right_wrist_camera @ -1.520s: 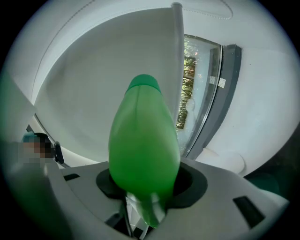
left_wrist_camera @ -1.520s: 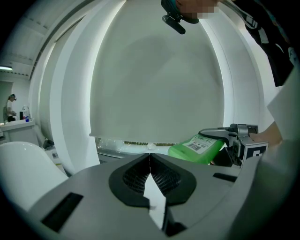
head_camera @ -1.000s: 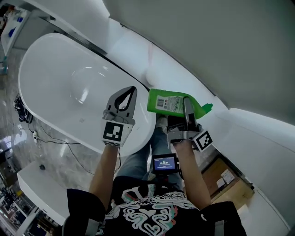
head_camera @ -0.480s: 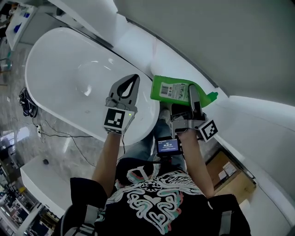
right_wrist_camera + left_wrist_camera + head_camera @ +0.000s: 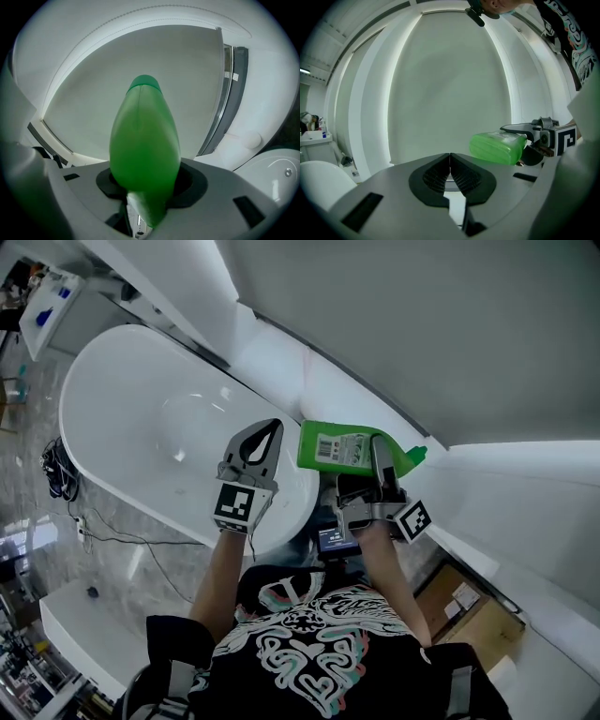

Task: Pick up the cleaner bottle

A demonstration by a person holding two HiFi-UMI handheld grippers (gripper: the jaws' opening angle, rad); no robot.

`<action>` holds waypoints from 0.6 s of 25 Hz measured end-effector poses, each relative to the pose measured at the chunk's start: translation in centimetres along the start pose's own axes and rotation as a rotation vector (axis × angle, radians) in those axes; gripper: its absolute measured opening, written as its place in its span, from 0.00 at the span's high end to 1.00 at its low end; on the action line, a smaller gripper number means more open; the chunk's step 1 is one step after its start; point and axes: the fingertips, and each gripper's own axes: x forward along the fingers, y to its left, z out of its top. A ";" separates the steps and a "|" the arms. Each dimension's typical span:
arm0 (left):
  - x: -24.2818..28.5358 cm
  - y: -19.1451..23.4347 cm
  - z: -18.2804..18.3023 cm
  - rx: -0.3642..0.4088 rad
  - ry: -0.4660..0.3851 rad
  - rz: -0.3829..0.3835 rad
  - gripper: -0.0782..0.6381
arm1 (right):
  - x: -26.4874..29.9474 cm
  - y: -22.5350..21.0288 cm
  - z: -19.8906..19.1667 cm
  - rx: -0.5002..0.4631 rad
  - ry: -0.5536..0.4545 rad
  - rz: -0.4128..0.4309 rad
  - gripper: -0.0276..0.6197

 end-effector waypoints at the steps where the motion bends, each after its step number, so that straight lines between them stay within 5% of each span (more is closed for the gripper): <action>1: 0.0 0.1 0.4 0.002 -0.002 0.002 0.87 | 0.3 0.2 0.1 -0.007 0.005 -0.002 0.64; 15: -0.4 0.0 2.4 0.017 -0.031 -0.002 0.87 | 1.7 3.9 0.1 -0.018 -0.004 0.064 0.64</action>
